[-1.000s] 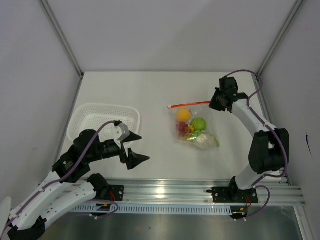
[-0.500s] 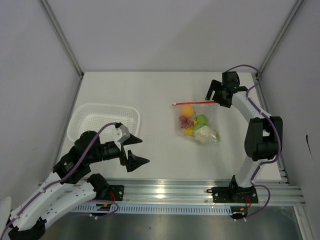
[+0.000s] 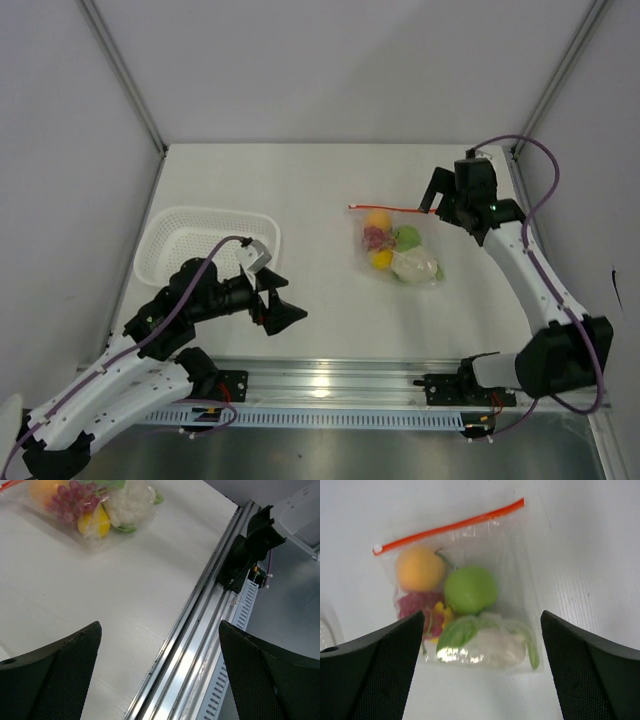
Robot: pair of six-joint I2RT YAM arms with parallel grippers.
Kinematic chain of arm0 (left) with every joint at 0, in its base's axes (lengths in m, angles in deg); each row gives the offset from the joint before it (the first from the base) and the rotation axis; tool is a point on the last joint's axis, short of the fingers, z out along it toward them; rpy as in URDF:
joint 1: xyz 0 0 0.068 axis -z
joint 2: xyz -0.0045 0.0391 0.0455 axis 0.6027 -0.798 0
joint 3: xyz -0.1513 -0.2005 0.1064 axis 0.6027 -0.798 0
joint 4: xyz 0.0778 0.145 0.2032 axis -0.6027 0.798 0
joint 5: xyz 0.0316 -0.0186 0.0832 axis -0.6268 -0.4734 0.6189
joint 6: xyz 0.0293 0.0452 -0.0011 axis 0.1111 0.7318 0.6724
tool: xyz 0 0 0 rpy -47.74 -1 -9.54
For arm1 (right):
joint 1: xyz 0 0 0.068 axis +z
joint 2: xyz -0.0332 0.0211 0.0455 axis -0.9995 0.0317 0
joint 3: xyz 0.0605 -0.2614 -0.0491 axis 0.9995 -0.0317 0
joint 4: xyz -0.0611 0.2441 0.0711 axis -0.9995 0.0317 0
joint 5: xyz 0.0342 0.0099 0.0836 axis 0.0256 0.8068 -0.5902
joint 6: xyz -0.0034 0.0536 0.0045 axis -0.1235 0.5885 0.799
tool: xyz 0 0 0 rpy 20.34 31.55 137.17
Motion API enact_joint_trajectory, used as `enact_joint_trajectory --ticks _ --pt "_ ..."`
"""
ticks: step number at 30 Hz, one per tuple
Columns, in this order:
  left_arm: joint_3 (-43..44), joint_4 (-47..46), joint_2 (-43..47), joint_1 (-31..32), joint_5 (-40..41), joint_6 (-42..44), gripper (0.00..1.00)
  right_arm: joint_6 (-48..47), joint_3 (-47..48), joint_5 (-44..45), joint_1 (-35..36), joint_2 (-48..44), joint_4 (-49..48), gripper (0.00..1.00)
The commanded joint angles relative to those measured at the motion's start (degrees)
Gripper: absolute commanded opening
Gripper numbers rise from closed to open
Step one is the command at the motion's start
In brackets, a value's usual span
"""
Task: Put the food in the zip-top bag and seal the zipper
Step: Reset both arms
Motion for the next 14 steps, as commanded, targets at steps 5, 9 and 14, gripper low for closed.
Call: enact_joint_trajectory --ticks 5,9,14 --pt "-1.7 -3.9 -2.5 -0.4 5.9 -6.7 0.99 9.0 -13.4 5.2 12.9 -19.0 8.7 0.99" --pt "-1.8 -4.8 -3.1 -0.5 6.0 -8.8 0.99 14.3 -16.6 4.7 19.4 -25.6 11.8 0.99" --pt "-3.0 -6.7 -2.3 -1.4 3.1 -12.2 1.00 15.6 -21.4 1.1 23.4 -31.8 12.4 1.00"
